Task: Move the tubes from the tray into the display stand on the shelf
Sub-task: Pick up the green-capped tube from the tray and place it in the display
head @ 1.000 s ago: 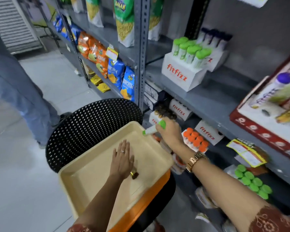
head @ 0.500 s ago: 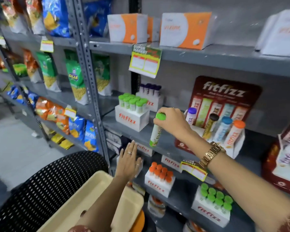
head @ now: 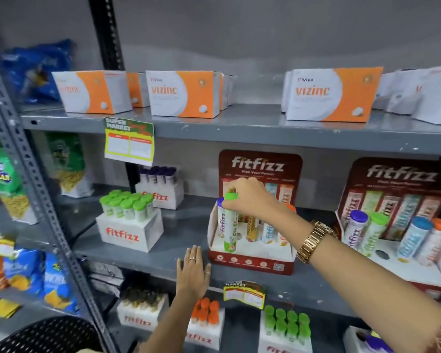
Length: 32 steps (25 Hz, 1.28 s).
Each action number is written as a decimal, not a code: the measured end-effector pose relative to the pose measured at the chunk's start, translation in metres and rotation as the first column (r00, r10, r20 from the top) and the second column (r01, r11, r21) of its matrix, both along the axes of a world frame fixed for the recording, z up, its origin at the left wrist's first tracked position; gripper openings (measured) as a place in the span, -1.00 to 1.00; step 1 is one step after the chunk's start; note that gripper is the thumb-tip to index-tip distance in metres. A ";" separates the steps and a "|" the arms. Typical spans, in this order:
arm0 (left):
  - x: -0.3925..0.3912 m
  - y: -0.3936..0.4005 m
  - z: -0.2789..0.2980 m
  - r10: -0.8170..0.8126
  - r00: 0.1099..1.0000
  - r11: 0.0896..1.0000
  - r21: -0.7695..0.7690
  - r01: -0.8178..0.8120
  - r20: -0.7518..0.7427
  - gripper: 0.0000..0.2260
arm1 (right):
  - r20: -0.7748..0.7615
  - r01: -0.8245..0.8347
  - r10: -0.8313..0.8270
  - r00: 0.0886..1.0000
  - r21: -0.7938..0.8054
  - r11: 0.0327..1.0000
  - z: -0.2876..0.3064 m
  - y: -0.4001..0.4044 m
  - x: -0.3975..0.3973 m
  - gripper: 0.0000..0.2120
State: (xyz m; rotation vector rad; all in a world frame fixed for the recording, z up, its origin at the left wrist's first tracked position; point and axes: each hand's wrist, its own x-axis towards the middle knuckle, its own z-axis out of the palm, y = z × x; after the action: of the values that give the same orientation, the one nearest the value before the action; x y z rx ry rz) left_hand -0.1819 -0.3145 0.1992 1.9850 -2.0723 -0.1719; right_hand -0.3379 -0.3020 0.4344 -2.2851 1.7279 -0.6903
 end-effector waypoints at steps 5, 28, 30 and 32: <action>-0.002 -0.010 -0.011 0.012 0.999 1.000 0.004 -0.013 0.046 -0.49 | -0.088 -0.022 0.028 0.996 0.068 0.997 0.009 -0.016 -0.009 -0.81; -0.002 -0.011 -0.016 0.001 1.000 1.000 0.021 -0.001 0.006 -0.49 | -0.035 0.104 -0.102 0.994 0.053 0.993 0.008 -0.032 -0.009 -0.57; -0.002 -0.011 -0.016 -0.001 1.000 1.000 0.022 0.001 0.004 -0.49 | -0.007 0.116 -0.116 0.993 0.060 0.991 0.007 -0.031 -0.009 -0.58; -0.002 -0.011 -0.016 -0.001 1.000 0.999 0.032 0.001 -0.005 -0.49 | -0.004 0.123 -0.124 0.992 0.073 0.990 0.006 -0.033 -0.009 -0.61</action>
State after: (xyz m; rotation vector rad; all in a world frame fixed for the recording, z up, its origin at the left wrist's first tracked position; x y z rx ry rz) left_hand -0.1838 -0.3253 0.1835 1.9999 -2.0801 -0.2109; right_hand -0.3465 -0.3350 0.4404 -2.1441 1.8750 -0.6382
